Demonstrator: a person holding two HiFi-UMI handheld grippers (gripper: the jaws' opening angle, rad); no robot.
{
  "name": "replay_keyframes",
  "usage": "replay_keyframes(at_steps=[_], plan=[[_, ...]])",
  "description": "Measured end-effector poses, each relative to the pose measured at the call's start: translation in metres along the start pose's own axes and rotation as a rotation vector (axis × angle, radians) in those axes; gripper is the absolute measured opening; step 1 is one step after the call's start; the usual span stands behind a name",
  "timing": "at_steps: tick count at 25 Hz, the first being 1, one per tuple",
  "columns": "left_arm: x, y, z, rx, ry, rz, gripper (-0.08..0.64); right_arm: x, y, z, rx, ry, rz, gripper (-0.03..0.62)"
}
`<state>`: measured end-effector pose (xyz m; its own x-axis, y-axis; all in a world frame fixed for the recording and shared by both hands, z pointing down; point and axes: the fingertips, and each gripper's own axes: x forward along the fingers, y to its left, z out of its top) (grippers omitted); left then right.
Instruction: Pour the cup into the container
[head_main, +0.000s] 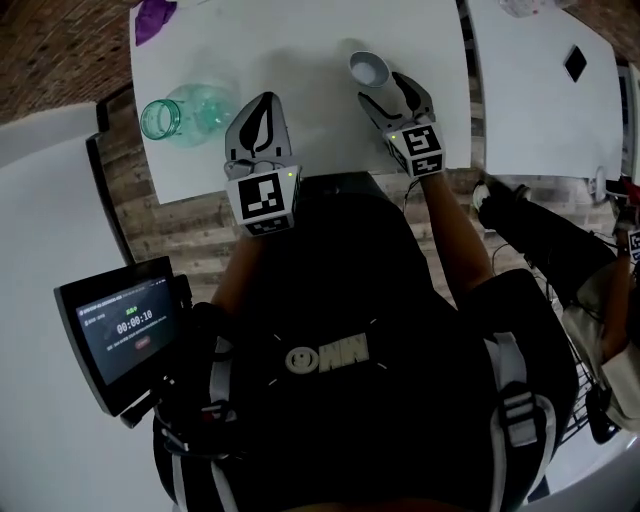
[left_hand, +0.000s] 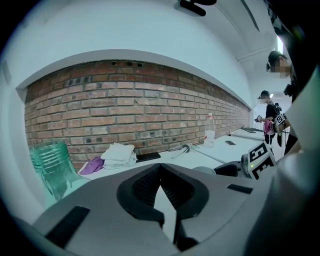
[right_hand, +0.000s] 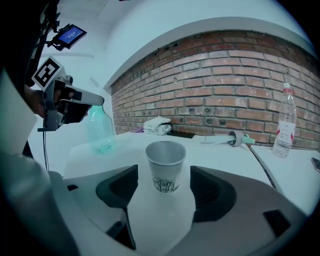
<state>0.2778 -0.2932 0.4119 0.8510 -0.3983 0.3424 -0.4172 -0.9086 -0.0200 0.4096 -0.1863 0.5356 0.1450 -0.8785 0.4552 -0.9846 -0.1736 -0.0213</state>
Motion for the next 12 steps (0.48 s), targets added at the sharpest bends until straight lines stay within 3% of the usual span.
replay_keyframes(at_steps=[3,9,12], plan=[[-0.001,0.009,-0.005,0.021,0.015,0.042,-0.006,0.017,-0.003,0.001,0.004,-0.001,0.012,0.308],[-0.002,0.014,-0.006,-0.009,0.03,0.067,-0.006,0.036,-0.01,-0.001,-0.032,0.011,-0.008,0.307],[-0.002,0.019,-0.003,0.008,0.019,0.088,-0.006,0.04,-0.011,0.005,-0.026,-0.001,0.004,0.272]])
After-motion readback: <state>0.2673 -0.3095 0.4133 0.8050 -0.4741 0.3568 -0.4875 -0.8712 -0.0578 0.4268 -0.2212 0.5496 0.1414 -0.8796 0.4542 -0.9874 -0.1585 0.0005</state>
